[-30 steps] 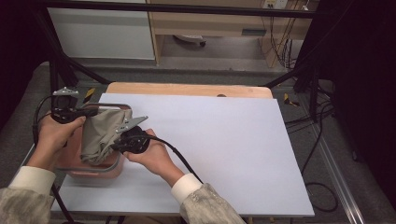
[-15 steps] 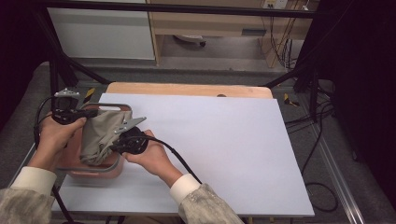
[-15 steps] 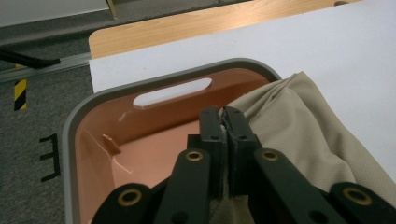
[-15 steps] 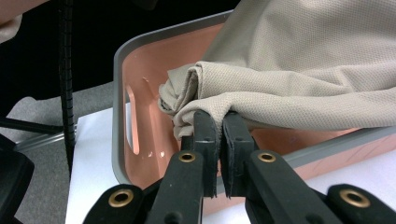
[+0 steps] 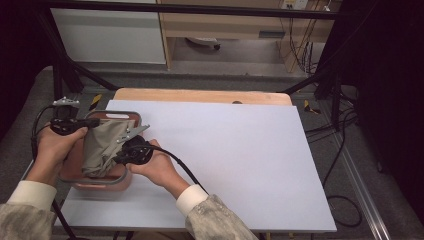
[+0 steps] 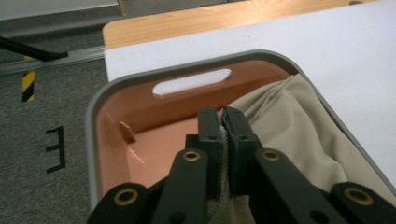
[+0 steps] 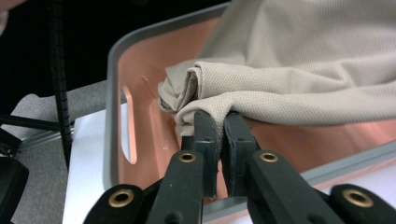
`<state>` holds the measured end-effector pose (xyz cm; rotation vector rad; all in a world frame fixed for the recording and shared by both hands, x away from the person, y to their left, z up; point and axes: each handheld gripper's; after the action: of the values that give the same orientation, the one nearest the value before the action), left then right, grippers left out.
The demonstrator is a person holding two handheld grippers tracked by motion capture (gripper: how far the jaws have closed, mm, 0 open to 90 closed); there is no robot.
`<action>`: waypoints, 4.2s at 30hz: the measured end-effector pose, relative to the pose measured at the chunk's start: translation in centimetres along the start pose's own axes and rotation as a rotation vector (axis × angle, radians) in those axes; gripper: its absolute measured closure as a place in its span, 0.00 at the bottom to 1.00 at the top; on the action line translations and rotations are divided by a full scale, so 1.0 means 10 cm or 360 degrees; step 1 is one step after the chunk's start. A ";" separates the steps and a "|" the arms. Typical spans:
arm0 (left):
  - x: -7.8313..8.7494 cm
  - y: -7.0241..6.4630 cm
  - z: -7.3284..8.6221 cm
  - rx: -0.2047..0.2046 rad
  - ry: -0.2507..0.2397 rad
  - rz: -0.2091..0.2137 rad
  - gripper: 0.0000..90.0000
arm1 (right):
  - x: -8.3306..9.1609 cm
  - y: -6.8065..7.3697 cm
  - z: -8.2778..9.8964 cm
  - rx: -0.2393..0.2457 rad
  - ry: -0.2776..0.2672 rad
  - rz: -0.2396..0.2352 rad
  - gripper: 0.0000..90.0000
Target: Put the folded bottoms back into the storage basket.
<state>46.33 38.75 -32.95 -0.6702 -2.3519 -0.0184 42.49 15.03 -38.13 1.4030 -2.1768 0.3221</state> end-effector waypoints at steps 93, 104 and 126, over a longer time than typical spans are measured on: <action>0.00 -1.48 0.71 -0.0281 -0.0160 0.0212 0.09 | 2.95 -1.41 1.09 -0.0334 -0.0170 0.0969 0.09; 0.00 -1.49 0.75 -0.0291 -0.0144 0.0230 0.09 | 3.15 -1.39 1.36 -0.0344 -0.0162 0.1016 0.08; -0.02 -1.49 0.82 -0.0290 -0.0159 0.0252 0.09 | 3.36 -1.28 2.27 -0.0601 -0.0290 0.1089 0.08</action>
<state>34.37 27.26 -36.95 -0.9648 -2.4044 -0.1329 36.29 -26.95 -39.70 0.4731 -2.6429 0.0088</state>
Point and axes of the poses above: each handheld gripper's, and its own axes: x roughly backward along the jaws, z roughly out of its underside, y roughly to its left, and after that the axes turned 10 degrees about z, right-handed
